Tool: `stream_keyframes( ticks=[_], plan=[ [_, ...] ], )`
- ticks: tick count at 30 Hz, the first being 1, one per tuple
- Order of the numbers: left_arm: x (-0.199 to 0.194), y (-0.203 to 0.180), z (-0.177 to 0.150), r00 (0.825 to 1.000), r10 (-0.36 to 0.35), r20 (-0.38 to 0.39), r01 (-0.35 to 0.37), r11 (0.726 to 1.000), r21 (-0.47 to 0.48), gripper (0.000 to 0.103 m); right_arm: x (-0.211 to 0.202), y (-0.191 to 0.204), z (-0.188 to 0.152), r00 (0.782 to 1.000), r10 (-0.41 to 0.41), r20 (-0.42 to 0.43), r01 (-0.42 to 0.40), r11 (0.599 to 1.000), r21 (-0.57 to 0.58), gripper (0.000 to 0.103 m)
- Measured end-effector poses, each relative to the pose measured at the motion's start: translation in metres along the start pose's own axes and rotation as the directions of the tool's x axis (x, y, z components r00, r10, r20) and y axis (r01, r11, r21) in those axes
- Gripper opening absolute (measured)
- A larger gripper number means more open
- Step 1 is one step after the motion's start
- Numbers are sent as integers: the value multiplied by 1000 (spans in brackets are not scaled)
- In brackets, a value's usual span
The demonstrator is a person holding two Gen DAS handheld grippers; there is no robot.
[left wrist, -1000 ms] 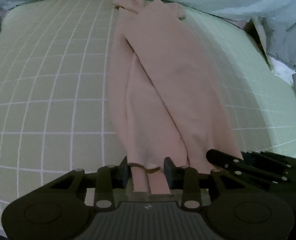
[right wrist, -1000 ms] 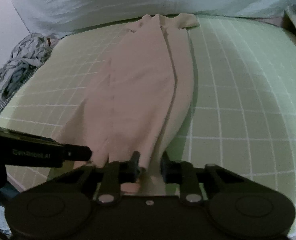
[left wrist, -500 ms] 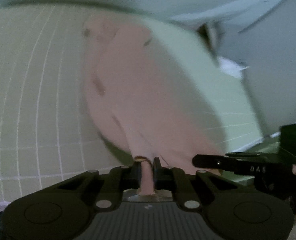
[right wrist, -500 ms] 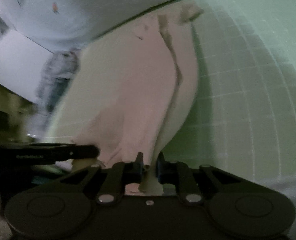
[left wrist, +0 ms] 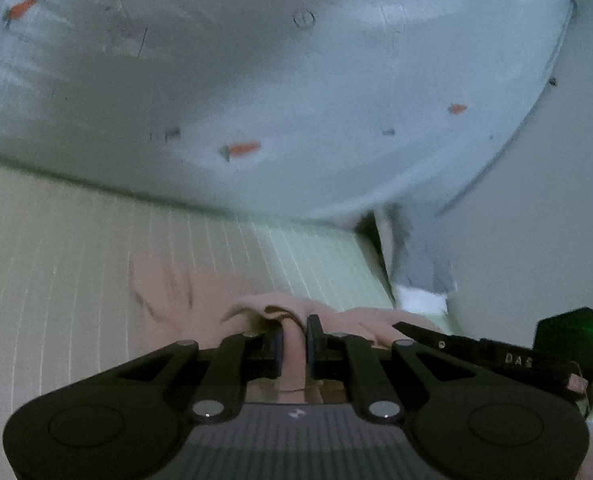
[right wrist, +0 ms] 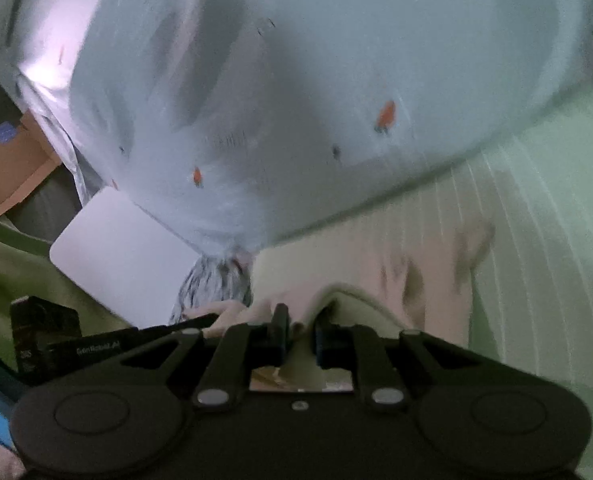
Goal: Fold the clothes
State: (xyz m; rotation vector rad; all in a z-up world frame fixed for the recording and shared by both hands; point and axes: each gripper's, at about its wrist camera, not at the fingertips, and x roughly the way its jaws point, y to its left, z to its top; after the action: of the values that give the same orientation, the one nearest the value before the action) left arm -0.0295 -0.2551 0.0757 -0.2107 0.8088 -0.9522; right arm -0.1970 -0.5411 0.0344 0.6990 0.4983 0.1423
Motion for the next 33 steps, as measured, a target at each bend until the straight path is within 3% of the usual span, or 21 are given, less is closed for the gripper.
stream_keyframes(
  ticks=[4,8,13,18,21,23,27,29,31,32,33],
  plan=[
    [27,12,20,999,46,9,-46,999,-12,12,30,-7,28,999,-18,39,19,999,-48,13],
    [61,37,23,996,85,-37,-87,994,-72,12,65,-26,40,998,-65,25,66,997,-51,13],
    [120,76,11,980,128,-153,-151,977,-152,12,107,-61,34,988,-152,-28,151,988,-46,13],
    [177,112,0,949,162,-271,-223,952,-209,12,155,-100,21,958,-256,-130,254,967,-28,13],
    [199,119,-5,936,198,-290,-250,956,-153,12,179,-120,14,928,-322,-186,323,946,-27,13],
    [209,125,-6,932,204,-300,-262,951,-167,12,192,-126,11,912,-350,-213,345,937,-58,14],
    [216,129,4,925,203,-321,-273,943,-188,14,209,-135,19,901,-356,-246,361,932,-28,14],
    [215,123,12,913,230,-338,-291,946,-143,17,212,-138,30,900,-341,-271,355,935,5,14],
    [206,110,25,922,255,-292,-295,950,-100,22,210,-138,41,916,-309,-257,332,942,47,17],
    [201,103,32,927,267,-265,-296,952,-79,34,205,-138,46,931,-288,-225,311,948,73,24],
    [197,99,40,933,278,-227,-301,951,-72,43,198,-136,50,945,-277,-174,296,950,98,41]
  ],
)
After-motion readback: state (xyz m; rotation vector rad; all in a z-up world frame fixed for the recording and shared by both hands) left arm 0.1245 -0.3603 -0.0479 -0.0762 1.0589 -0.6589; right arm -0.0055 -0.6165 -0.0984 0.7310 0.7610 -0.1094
